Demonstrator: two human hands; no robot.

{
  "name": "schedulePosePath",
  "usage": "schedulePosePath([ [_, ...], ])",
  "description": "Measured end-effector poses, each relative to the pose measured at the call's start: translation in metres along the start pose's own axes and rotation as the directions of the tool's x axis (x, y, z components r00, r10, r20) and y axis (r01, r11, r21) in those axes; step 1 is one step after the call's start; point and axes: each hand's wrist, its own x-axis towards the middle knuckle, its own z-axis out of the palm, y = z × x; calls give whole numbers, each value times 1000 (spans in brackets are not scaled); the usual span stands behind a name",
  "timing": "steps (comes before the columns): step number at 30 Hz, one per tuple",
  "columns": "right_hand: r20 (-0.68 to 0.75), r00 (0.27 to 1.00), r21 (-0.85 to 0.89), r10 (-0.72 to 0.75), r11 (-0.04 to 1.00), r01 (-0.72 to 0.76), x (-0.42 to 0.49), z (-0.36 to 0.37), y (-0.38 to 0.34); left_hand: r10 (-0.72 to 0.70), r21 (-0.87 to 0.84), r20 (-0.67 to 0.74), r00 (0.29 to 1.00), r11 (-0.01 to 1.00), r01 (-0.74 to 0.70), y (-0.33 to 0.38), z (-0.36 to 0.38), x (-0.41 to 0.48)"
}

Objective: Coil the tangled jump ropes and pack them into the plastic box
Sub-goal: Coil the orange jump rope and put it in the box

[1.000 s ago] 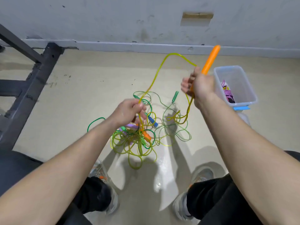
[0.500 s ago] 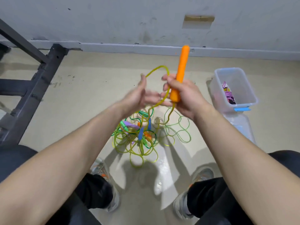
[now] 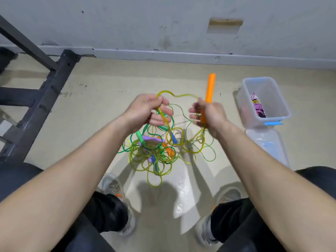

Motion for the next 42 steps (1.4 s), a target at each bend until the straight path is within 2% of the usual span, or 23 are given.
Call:
schedulePosePath([
  [2,343,939,68,-31,998,8,-19,11,9,17,-120,-27,999,993,-20,27,8,3],
  [3,458,887,109,-56,994,7,-29,16,9,12,-183,-41,999,983,-20,37,11,5],
  [4,510,856,107,-84,994,34,-35,21,7,11,-247,-53,999,969,-23,47,13,7],
  [5,513,850,64,-121,993,103,-38,24,4,20,-295,-77,997,955,-42,55,14,8],
  [7,421,880,-64,-219,961,269,-41,28,-8,47,-371,-157,987,923,-103,61,11,14],
  [9,327,904,-42,-275,952,304,-42,29,-26,68,-355,-141,988,928,-114,51,5,20],
  [12,234,916,228,-326,934,274,-44,31,-57,8,-12,164,986,1000,-7,1,13,11],
  [13,199,921,297,-336,916,270,-43,30,-66,-4,124,268,963,992,-31,-20,17,5],
  [14,158,925,350,-346,896,275,-40,29,-73,1,245,302,953,966,-78,-40,18,1],
  [16,63,932,473,-356,833,286,-31,22,-82,63,431,159,985,893,-127,-72,10,0],
  [17,9,936,529,-353,796,295,-26,16,-84,78,487,55,995,868,-95,-81,3,0],
  [19,-108,941,547,-319,772,325,-15,5,-83,48,469,-71,996,883,-9,-84,-12,-1],
  [21,-169,952,493,-256,814,307,-6,-5,-70,50,397,-124,991,918,3,-73,-18,-3],
  [23,-161,969,440,-189,865,242,3,-11,-49,73,307,-156,985,952,-22,-50,-12,-2],
  [25,-91,991,368,-102,921,128,5,-9,-30,75,261,-199,977,965,-21,-20,-3,1],
  [28,159,987,217,-17,976,-18,-9,3,-11,102,267,-267,958,963,-28,20,7,10],
  [31,449,888,63,-100,995,80,-29,21,-8,164,261,-233,959,960,-101,47,18,12],
  [32,476,871,24,-123,992,127,-34,26,-9,160,215,-228,960,970,-111,52,21,13],
  [34,411,897,-76,-166,974,214,-38,31,-14,116,54,-249,961,993,-106,54,22,13],
  [36,307,934,-132,-183,964,232,-38,30,-19,71,-93,-311,948,990,-105,38,18,15],
  [38,277,950,-42,-145,986,163,-37,25,-23,58,-35,-307,950,997,-72,4,15,12],
  [40,291,953,108,-90,992,61,-36,21,-26,-45,86,-97,994,995,53,-37,24,-4],
  [42,287,956,208,-58,978,-3,-34,17,-29,-120,204,110,987,974,96,-73,40,-19],
])
